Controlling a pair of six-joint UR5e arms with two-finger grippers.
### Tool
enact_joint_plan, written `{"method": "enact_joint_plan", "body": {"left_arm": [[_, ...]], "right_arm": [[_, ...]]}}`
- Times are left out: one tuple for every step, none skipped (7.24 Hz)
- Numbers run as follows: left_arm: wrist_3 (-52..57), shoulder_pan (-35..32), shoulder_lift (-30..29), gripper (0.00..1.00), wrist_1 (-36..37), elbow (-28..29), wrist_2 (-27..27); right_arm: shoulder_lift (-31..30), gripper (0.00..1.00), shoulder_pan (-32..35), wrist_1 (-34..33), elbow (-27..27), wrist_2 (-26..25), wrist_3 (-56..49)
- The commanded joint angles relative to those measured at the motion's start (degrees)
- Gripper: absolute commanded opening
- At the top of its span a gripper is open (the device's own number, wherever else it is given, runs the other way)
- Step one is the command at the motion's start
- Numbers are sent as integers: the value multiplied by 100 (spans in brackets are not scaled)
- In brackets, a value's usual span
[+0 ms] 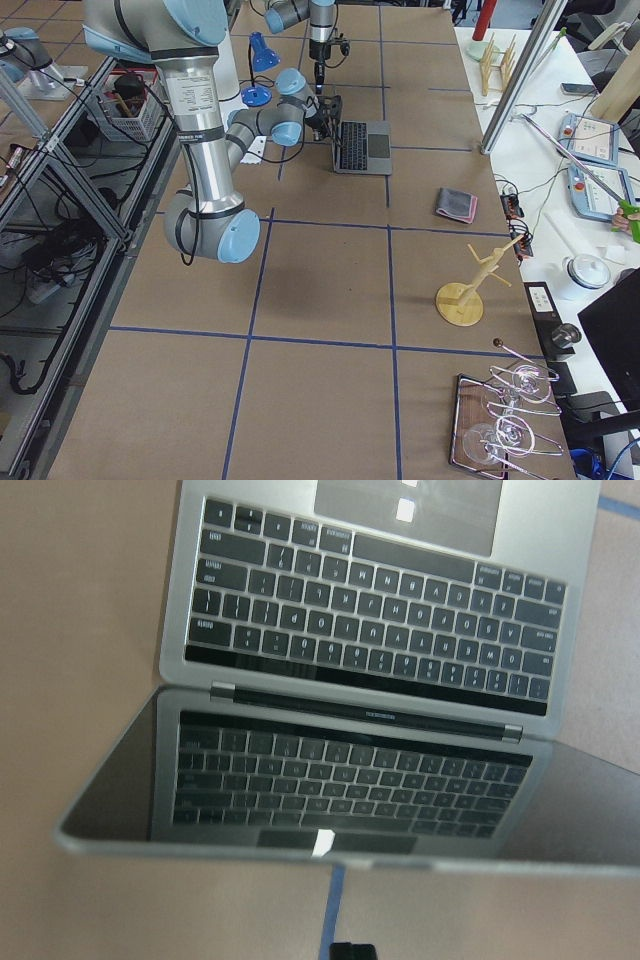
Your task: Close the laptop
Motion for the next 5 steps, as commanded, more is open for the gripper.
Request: {"method": "enact_joint_plan", "body": {"left_arm": [[188, -213, -25, 1, -21, 102, 14], [225, -397, -174, 1, -73, 363, 14], [390, -581, -358, 1, -265, 792, 14], [444, -670, -368, 1, -545, 1084, 14], [453, -706, -368, 1, -705, 1252, 5]], "right_arm": [[400, 0, 169, -497, -19, 19, -56], [411, 0, 196, -507, -19, 19, -64], [411, 0, 231, -507, -19, 19, -91], [420, 0, 275, -507, -45, 19, -160], [437, 0, 345, -498, -176, 28, -179]]}}
